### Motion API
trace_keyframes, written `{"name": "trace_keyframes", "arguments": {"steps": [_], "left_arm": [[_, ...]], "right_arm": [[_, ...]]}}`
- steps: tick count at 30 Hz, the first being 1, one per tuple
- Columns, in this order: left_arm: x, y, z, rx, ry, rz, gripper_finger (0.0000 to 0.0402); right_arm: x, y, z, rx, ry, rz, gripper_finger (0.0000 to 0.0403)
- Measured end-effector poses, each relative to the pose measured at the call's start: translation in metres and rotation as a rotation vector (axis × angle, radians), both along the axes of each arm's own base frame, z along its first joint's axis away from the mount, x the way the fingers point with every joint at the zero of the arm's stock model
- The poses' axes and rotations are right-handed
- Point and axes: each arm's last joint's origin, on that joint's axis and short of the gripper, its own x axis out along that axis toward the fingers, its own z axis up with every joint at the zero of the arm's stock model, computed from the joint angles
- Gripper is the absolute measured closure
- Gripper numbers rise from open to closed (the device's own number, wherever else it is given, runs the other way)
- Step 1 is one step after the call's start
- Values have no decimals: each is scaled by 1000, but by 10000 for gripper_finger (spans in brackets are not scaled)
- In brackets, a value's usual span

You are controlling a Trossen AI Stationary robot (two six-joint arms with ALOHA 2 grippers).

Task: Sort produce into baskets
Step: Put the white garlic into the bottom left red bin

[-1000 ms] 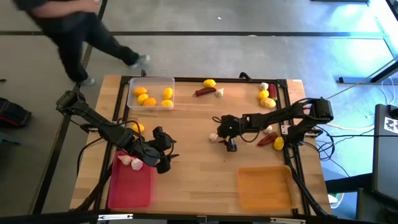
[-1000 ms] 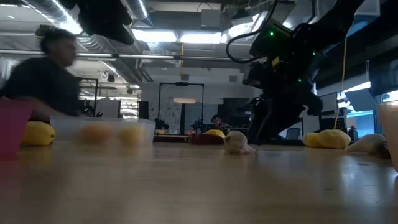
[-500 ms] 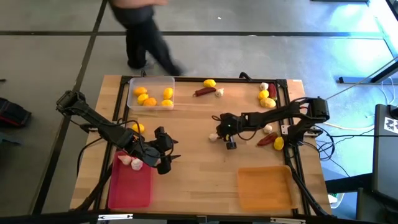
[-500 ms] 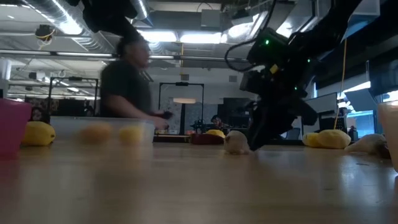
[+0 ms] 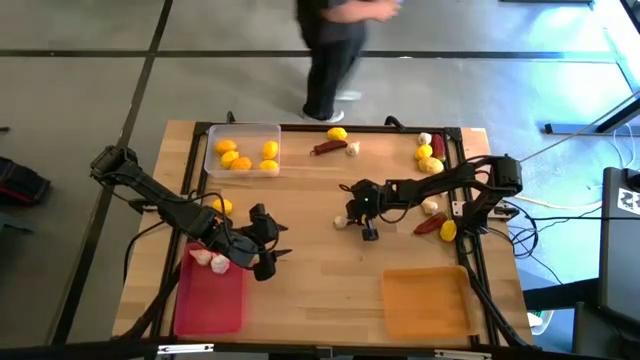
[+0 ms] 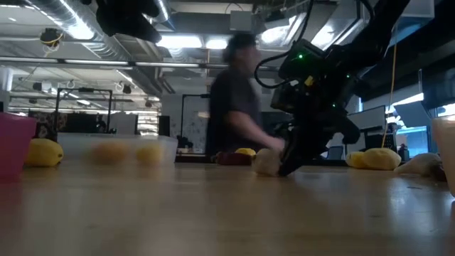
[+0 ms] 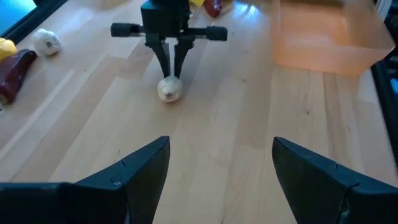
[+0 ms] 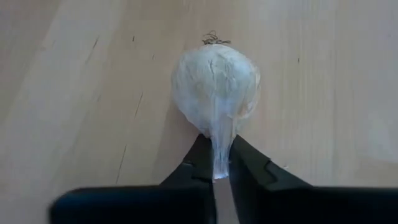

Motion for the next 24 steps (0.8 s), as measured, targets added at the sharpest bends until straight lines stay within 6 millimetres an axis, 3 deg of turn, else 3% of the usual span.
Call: {"name": "trace_keyframes", "arguments": {"steps": [2, 7, 16, 24], "left_arm": [[2, -1, 1, -7, -21, -2, 123], [6, -2, 4, -2, -61, -21, 123], [11, 7, 7, 5, -93, 37, 123], [15, 16, 7, 39, -96, 72, 123]], "right_arm": [[-1, 0, 2, -6, -3, 3, 393], [-6, -2, 16, -88, 22, -36, 376], [-1, -3, 77, -129, -115, -88, 394], [14, 27, 114, -18, -261, -73, 388]]}}
